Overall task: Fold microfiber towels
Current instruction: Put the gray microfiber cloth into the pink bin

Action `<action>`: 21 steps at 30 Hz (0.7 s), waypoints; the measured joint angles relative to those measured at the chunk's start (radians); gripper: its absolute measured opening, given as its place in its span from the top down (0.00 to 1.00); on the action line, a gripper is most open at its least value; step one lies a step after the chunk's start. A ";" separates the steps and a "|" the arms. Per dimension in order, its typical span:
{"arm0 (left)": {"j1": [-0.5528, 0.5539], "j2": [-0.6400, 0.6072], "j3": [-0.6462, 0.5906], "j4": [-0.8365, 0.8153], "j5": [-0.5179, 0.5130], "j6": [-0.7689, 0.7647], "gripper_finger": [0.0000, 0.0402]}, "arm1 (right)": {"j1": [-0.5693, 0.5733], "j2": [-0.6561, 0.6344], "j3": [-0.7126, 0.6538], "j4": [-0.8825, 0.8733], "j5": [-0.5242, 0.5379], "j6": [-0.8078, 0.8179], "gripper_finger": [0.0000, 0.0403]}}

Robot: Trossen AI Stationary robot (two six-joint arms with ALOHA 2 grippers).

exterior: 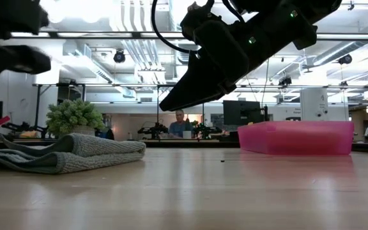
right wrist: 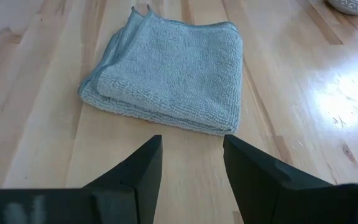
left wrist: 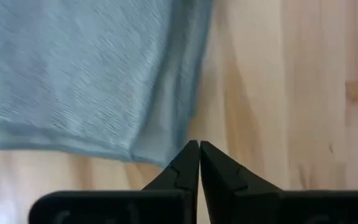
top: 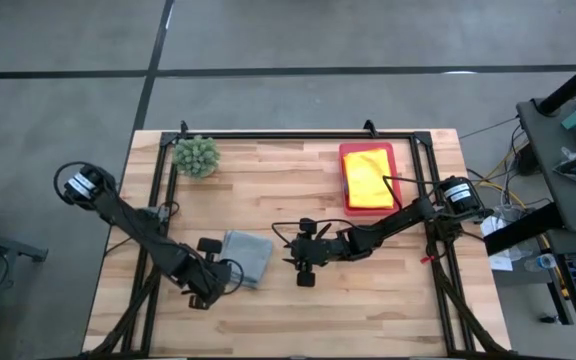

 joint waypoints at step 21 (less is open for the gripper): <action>-0.087 0.071 -0.066 0.321 -0.045 -0.337 1.00 | -0.251 0.000 0.143 -0.090 -0.509 0.210 0.57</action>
